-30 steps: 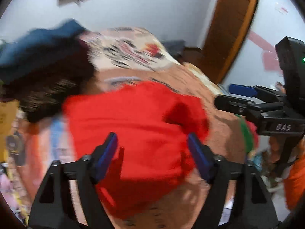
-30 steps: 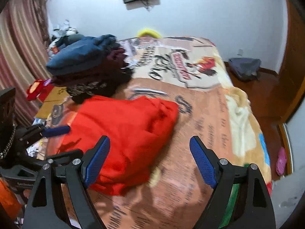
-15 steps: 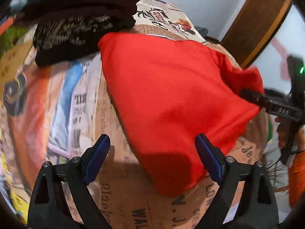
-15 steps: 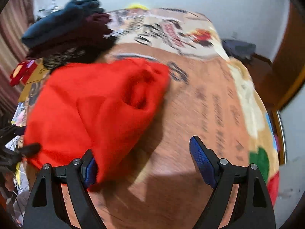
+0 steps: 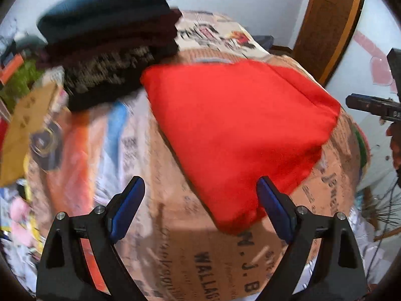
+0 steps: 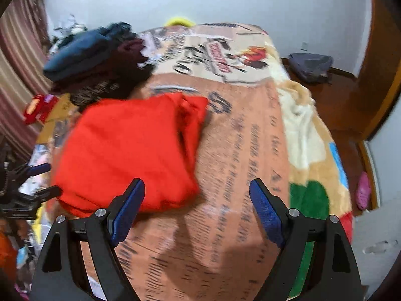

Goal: Fold large clothes

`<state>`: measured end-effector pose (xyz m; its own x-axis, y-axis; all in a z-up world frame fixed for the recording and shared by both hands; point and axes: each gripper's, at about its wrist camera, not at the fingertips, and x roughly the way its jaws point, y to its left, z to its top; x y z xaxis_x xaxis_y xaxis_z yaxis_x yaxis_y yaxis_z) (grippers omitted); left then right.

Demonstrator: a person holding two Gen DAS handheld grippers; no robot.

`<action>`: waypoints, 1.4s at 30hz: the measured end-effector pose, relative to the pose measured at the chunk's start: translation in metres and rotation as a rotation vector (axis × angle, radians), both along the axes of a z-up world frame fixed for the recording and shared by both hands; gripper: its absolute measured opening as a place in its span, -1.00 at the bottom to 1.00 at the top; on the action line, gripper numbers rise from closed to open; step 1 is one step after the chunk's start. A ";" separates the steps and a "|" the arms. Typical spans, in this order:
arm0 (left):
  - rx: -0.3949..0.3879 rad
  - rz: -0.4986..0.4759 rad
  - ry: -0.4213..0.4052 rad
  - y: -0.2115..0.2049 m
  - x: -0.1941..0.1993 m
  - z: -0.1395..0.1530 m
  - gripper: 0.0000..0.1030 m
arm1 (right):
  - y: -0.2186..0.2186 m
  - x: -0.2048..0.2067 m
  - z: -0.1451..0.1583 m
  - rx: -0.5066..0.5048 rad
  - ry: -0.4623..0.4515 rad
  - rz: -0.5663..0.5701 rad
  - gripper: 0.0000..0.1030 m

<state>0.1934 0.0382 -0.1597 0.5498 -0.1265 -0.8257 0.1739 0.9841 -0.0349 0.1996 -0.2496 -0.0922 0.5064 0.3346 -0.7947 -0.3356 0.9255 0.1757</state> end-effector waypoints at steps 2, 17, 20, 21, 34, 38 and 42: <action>0.009 0.026 -0.024 0.005 0.007 0.010 0.77 | 0.010 0.009 0.003 0.032 0.010 0.035 0.61; -0.304 0.149 0.192 0.041 0.100 -0.031 0.77 | 0.051 0.105 -0.065 0.088 0.321 0.124 0.61; -0.357 0.127 0.227 0.036 0.108 -0.041 0.77 | 0.049 0.118 -0.071 0.126 0.352 0.131 0.61; -0.389 0.121 0.244 0.037 0.113 -0.045 0.77 | 0.049 0.124 -0.075 0.146 0.378 0.138 0.61; -0.667 0.105 0.382 0.046 0.141 -0.083 0.68 | 0.077 0.143 -0.097 0.247 0.495 0.259 0.54; -0.695 0.109 0.374 0.045 0.140 -0.084 0.42 | 0.076 0.144 -0.103 0.339 0.575 0.243 -0.21; -0.713 0.123 0.357 0.050 0.128 -0.076 0.00 | 0.077 0.136 -0.104 0.398 0.603 0.217 -0.48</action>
<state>0.3212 0.0881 -0.2357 0.3126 -0.6447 -0.6976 -0.0740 0.7156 -0.6946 0.3357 -0.1721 -0.1963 -0.0883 0.6971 -0.7115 -0.2425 0.6778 0.6942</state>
